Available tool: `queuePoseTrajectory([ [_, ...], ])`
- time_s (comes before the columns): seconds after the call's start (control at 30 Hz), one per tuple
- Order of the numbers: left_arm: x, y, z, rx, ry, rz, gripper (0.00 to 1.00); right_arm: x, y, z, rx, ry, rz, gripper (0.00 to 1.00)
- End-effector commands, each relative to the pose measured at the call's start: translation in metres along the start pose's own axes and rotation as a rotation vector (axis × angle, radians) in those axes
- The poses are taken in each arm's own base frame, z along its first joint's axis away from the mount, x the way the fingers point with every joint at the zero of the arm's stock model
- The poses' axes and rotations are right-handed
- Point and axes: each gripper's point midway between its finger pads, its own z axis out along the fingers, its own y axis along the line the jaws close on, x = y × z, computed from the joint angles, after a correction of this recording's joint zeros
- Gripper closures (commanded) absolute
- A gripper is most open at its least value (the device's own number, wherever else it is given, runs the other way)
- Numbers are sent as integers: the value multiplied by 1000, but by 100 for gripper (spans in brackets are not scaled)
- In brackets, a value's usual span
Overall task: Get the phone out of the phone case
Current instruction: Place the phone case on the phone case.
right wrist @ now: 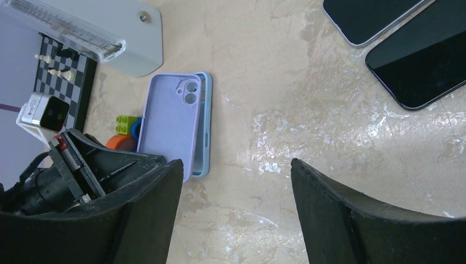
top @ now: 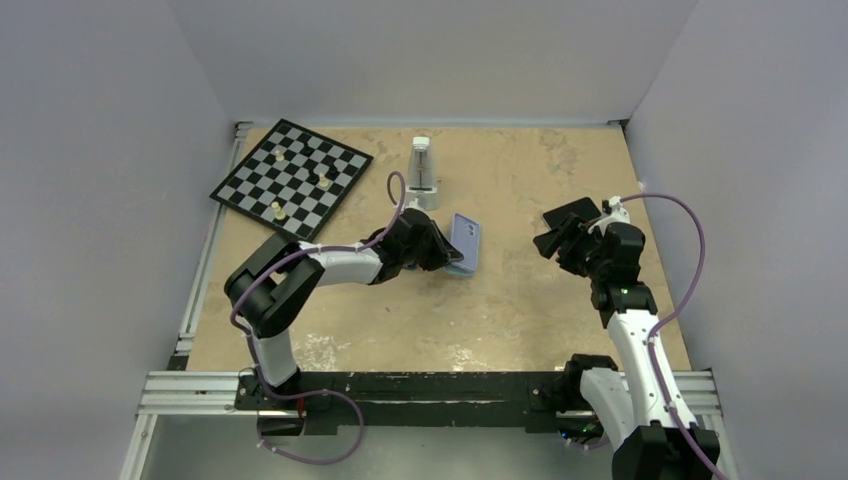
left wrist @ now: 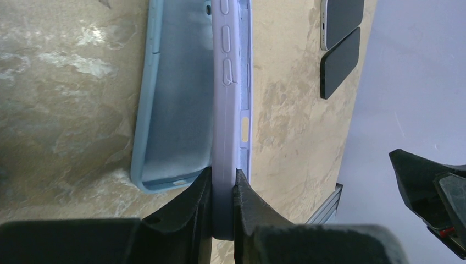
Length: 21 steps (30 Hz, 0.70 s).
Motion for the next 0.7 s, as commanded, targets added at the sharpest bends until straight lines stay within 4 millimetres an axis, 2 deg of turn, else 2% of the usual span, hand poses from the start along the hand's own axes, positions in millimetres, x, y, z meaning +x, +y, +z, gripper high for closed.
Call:
queuePoseTrajectory([
  [0.0, -9, -37, 4, 122, -2, 8, 100, -1, 5, 1, -32, 1, -20, 25],
  [0.2, -5, -30, 8, 111, 11, -8, 100, -1, 5, 2, -33, 1, -20, 25],
  [0.67, -6, -17, 5, 77, 21, 6, 98, 2, 3, 5, -31, 8, -19, 25],
])
